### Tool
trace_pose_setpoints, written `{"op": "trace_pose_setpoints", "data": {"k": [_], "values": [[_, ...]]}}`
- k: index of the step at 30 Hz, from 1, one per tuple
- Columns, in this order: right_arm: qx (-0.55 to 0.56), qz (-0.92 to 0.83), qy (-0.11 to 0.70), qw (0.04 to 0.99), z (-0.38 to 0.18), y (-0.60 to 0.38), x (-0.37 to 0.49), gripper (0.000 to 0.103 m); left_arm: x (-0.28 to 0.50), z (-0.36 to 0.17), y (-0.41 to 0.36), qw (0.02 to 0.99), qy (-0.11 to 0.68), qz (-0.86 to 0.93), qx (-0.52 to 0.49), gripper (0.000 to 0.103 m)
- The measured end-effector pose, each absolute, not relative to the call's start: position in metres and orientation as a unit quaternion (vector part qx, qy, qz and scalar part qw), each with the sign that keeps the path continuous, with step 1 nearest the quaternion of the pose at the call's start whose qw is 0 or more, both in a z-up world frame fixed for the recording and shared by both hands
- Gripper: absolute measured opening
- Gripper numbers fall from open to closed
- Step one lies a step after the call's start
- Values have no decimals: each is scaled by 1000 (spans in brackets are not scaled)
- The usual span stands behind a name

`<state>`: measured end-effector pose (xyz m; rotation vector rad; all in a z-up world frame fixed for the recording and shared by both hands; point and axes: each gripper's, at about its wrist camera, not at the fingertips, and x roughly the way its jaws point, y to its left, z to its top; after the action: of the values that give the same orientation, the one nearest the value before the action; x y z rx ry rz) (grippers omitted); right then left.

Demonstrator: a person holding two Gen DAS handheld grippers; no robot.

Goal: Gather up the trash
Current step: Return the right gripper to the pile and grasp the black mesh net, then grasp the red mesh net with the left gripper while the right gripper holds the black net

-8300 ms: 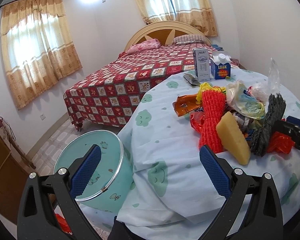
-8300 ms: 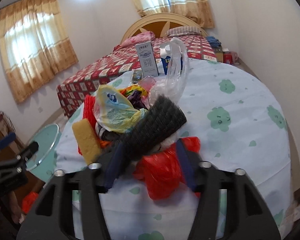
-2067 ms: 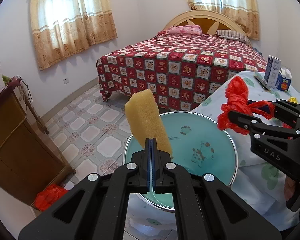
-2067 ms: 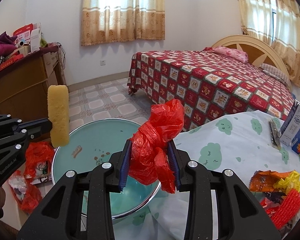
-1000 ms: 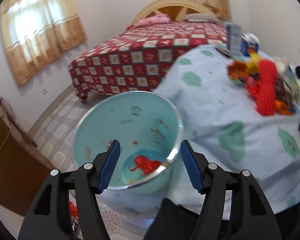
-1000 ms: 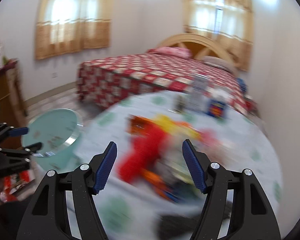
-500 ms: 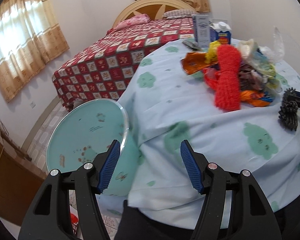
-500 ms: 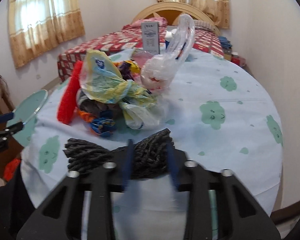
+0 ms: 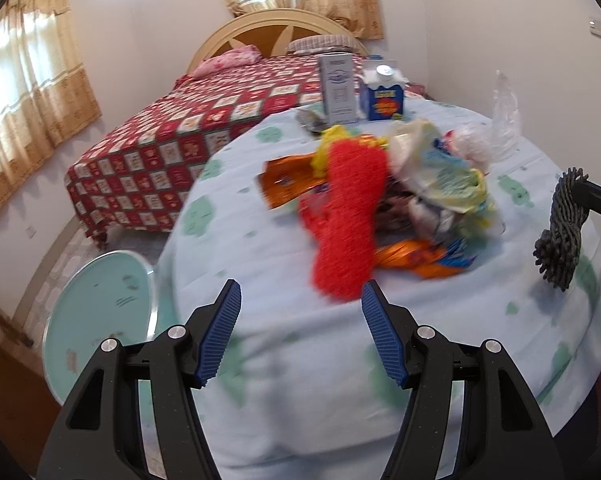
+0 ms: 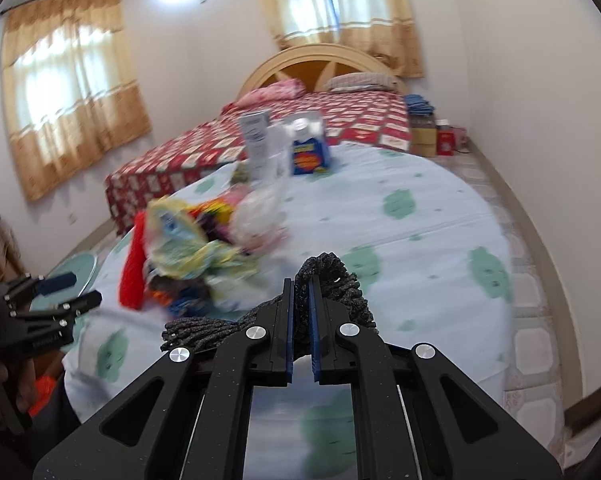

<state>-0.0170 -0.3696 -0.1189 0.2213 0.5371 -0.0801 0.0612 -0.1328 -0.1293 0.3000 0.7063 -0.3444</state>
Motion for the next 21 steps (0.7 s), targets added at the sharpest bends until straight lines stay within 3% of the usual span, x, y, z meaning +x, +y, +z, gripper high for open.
{"op": "trace_pose_setpoints", "data": {"k": [2, 6, 11, 21], "values": [[117, -44, 265, 956, -121, -376, -17, 7, 69, -134, -143, 910, 348, -172, 143, 58], [125, -35, 262, 956, -123, -374, -17, 7, 86, -150, -155, 896, 376, -186, 142, 18], [121, -12, 246, 962, -110, -359, -18, 8, 82, -142, -148, 896, 369, -199, 147, 1], [98, 26, 228, 968, -88, -316, -5, 8, 73, -111, -95, 912, 346, -178, 131, 1]]}}
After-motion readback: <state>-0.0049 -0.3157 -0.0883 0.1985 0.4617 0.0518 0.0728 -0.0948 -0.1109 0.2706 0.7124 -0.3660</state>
